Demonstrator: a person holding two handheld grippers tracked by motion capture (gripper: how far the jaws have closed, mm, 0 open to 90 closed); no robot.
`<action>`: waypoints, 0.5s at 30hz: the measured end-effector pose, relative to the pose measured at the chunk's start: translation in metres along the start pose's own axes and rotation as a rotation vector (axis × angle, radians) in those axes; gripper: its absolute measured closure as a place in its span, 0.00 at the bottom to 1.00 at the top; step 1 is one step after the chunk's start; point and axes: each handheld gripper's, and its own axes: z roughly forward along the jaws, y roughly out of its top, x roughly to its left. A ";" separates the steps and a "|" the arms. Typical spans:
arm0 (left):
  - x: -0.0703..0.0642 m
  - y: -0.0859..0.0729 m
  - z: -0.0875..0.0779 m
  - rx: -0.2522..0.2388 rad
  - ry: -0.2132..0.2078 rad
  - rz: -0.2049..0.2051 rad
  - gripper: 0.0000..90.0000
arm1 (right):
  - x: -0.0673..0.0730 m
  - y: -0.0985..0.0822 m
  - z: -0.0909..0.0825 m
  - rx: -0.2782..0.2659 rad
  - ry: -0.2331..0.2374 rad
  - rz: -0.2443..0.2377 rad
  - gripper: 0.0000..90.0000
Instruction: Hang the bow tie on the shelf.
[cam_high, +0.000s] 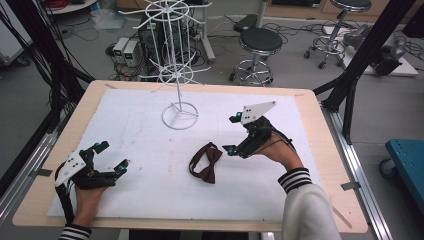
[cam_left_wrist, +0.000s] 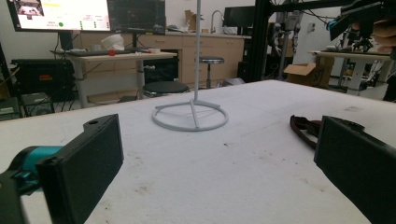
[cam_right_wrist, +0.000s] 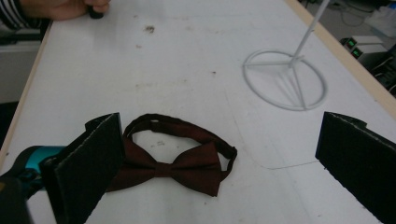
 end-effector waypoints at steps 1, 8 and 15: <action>0.000 0.000 0.000 0.001 0.000 0.000 0.02 | 0.000 0.000 0.002 0.016 0.010 -0.010 0.01; 0.000 0.000 0.000 0.000 0.001 0.000 0.02 | 0.000 0.011 0.017 0.082 0.073 -0.090 0.01; 0.000 0.000 0.000 0.001 0.000 0.003 0.02 | 0.003 0.014 0.033 0.174 0.131 -0.146 0.01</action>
